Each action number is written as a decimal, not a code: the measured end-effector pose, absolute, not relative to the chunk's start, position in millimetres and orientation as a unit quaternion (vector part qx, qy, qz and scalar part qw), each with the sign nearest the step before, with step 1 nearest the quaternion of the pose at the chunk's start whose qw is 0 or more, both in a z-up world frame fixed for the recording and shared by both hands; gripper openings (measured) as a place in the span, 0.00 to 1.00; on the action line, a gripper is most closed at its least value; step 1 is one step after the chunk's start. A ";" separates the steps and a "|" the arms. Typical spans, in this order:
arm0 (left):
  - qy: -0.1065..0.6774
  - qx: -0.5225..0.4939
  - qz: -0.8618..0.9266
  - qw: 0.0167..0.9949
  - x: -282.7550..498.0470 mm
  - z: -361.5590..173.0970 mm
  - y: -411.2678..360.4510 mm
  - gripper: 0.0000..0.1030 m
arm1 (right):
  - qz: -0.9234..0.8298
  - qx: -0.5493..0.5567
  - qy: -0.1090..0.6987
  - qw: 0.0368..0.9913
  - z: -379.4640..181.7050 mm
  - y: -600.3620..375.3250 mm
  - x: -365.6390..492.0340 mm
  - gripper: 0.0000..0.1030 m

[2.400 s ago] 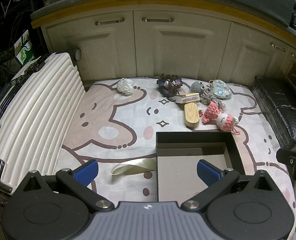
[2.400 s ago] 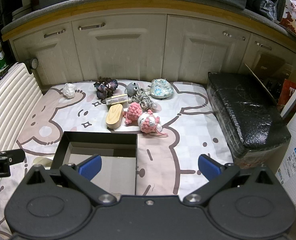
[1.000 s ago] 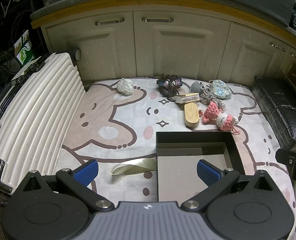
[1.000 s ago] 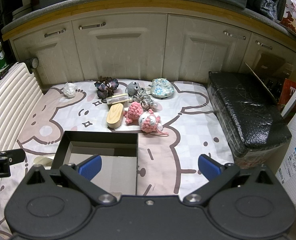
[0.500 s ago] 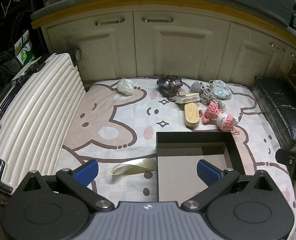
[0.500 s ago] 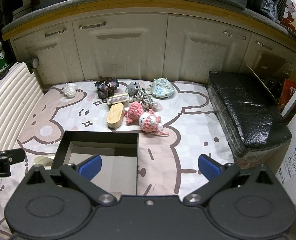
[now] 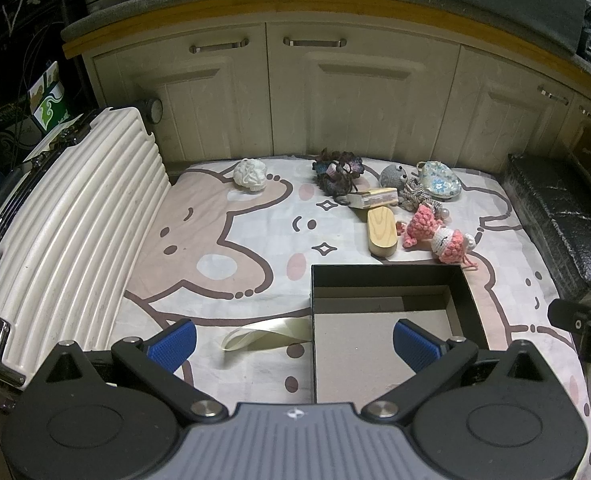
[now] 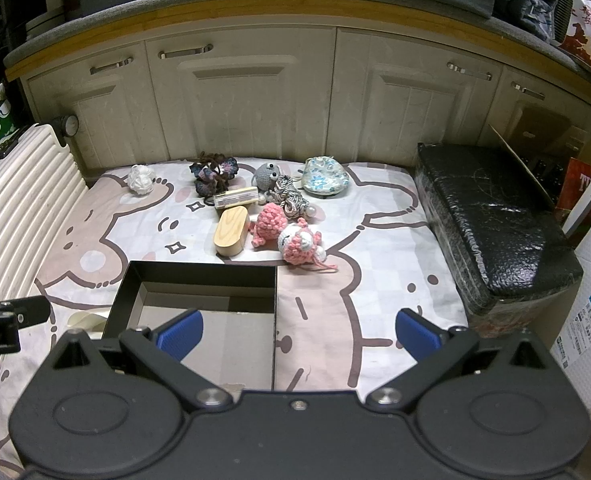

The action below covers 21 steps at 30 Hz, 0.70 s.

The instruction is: Organize objects

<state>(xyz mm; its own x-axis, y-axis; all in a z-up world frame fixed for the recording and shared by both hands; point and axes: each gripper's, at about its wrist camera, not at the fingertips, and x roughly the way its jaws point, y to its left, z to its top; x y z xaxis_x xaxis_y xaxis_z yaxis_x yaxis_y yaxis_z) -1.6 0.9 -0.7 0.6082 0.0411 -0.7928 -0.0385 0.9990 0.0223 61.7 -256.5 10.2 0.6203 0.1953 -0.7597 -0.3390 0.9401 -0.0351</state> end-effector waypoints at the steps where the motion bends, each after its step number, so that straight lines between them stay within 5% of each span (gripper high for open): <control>1: 0.442 0.001 0.022 0.897 -1.8 -0.4 0.9 1.00 | 0.149 -0.088 0.409 0.896 10.0 -256.0 61.8 1.00; 21: 0.402 -0.025 -0.001 0.915 -6.9 14.1 2.2 1.00 | 0.153 -0.072 0.364 0.916 22.3 -253.9 55.8 1.00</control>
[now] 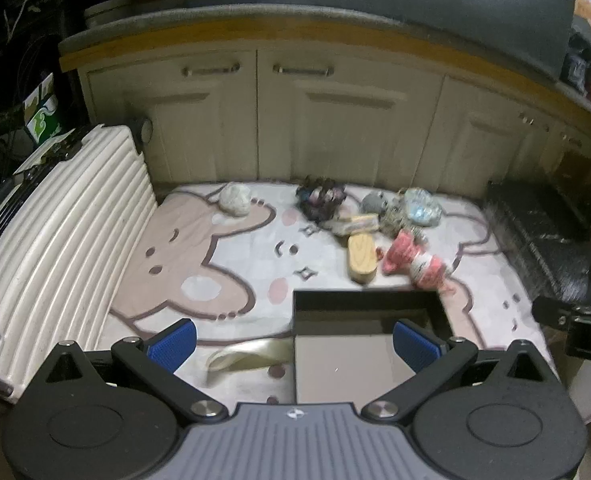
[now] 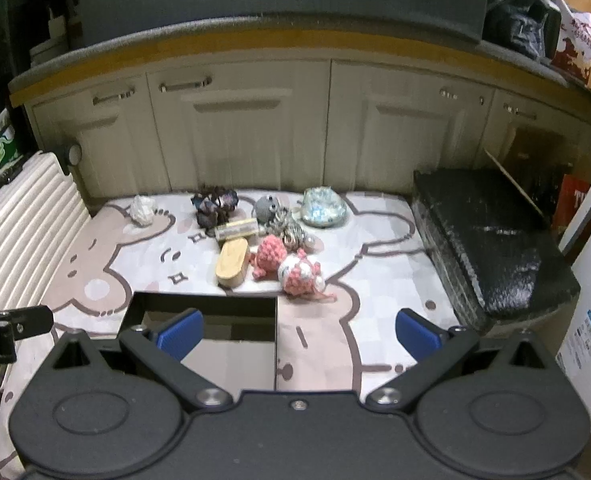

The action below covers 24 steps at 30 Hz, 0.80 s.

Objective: Organize objects
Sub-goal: 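Grasp the pink-and-white crochet doll with the right gripper while the left gripper grasps the wooden block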

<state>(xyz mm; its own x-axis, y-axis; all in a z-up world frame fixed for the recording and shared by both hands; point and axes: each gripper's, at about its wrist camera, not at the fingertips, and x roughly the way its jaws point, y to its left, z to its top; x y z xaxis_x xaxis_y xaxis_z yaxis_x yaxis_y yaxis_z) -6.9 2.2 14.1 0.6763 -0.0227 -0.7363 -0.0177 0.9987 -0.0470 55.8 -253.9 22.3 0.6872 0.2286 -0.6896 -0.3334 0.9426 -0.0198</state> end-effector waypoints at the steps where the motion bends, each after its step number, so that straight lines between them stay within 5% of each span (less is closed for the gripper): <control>1: 0.399 -0.030 -0.003 0.917 -5.6 15.7 2.7 1.00 | 0.155 -0.071 0.361 0.917 23.6 -253.6 56.9 1.00; 24: 0.328 -0.024 0.094 0.940 103.4 35.8 -17.6 1.00 | 0.151 -0.041 0.332 0.930 39.7 -222.7 185.2 1.00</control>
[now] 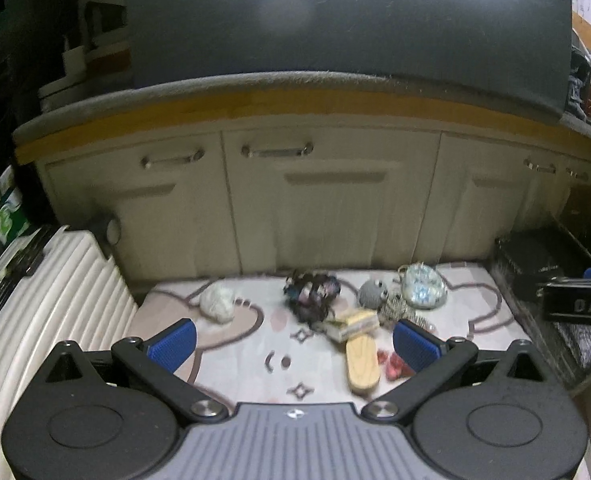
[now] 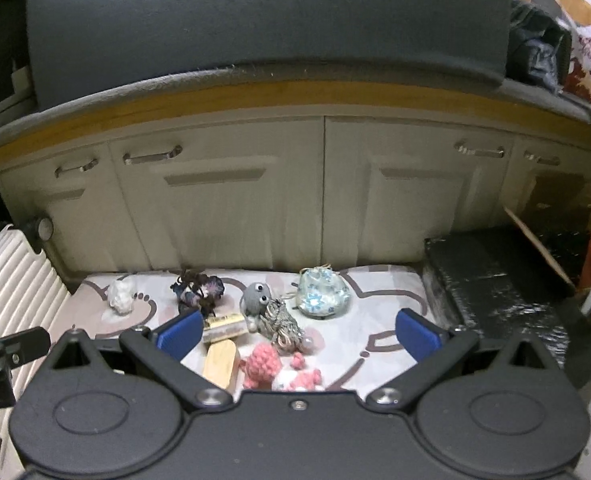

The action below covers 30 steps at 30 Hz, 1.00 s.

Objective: Organize objects
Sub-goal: 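Grasp the pink-and-white crochet doll with the right gripper while the left gripper grasps the wooden block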

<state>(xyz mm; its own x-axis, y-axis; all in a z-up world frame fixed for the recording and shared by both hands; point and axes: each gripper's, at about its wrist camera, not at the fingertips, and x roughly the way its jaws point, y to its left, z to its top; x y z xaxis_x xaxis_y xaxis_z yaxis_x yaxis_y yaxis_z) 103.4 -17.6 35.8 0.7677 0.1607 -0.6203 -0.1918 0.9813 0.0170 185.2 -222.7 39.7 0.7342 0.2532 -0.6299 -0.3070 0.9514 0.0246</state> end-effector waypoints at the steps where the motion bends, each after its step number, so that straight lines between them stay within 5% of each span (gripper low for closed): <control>1: 0.327 -0.025 0.092 0.940 111.4 34.5 -17.1 1.00 | 0.151 -0.038 0.336 0.929 37.1 -221.2 192.2 1.00; 25: 0.477 -0.101 0.050 0.872 270.0 -108.8 -5.5 1.00 | 0.159 -0.057 0.442 0.881 -117.2 -216.4 290.4 1.00; 30: 0.505 -0.132 0.042 0.852 279.1 -136.6 -4.1 0.91 | 0.209 -0.095 0.455 0.860 -137.4 -202.3 291.5 0.94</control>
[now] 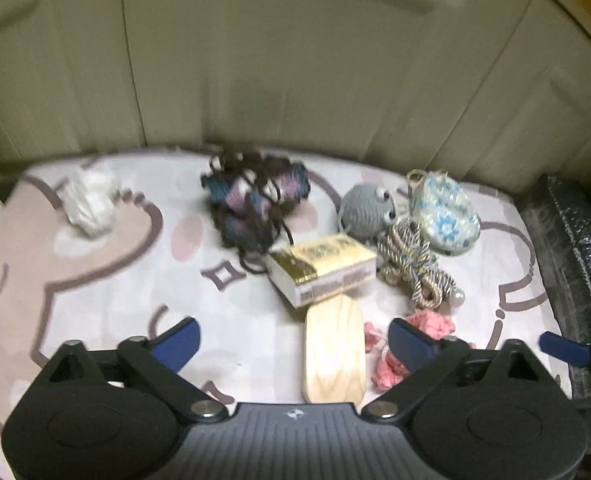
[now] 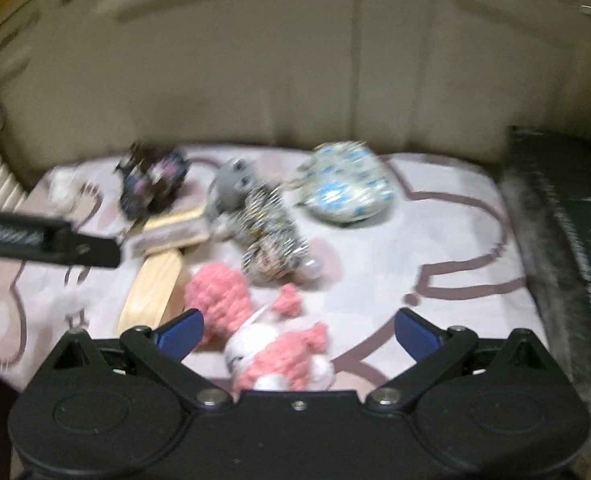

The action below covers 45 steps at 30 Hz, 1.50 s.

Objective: Organize objects
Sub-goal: 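Grasp the pink-and-white crochet doll with the right gripper while the left gripper grasps the wooden block, then lift the crochet doll with the right gripper while the left gripper lifts the wooden block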

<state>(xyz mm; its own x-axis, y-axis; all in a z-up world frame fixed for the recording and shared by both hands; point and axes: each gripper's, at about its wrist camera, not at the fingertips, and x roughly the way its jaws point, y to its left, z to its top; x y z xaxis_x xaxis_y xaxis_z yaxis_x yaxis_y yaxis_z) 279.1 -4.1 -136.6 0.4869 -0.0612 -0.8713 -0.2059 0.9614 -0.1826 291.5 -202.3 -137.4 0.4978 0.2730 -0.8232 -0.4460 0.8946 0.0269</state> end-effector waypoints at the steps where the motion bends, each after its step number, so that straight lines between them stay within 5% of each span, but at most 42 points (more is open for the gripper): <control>1: 0.510 -0.136 0.038 0.849 280.5 -141.3 -4.6 0.88 | 0.214 -0.108 0.455 0.858 -139.7 -198.0 291.0 0.87; 7: 0.534 -0.141 0.025 0.833 286.1 -158.9 -8.4 0.71 | 0.232 -0.162 0.464 0.839 -156.5 -180.7 293.2 0.76; 11: 0.541 -0.150 0.022 0.827 289.1 -165.4 -9.2 0.68 | 0.234 -0.176 0.475 0.829 -168.9 -173.9 295.8 0.75; 19: 0.551 -0.155 0.016 0.820 295.9 -179.6 -19.5 0.67 | 0.233 -0.143 0.507 0.817 -173.8 -178.5 301.0 0.54; 37: 0.552 -0.087 0.028 0.829 302.8 -194.0 -44.9 0.57 | 0.165 -0.120 0.581 0.788 -174.1 -205.1 299.2 0.54; 41: 0.547 -0.097 0.020 0.831 300.7 -191.5 -45.0 0.44 | 0.173 -0.120 0.577 0.789 -182.9 -204.3 301.8 0.55; 45: 0.545 -0.099 0.022 0.832 295.6 -190.0 -46.9 0.44 | 0.177 -0.110 0.577 0.789 -179.8 -207.8 301.6 0.50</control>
<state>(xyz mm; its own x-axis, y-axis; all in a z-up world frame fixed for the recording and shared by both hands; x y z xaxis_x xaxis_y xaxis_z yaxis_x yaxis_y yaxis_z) 295.6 -46.9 -190.0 0.4050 -0.0710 -0.9115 -0.1441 0.9796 -0.1403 301.6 -207.8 -179.8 0.2706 0.1530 -0.9505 -0.4074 0.9127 0.0309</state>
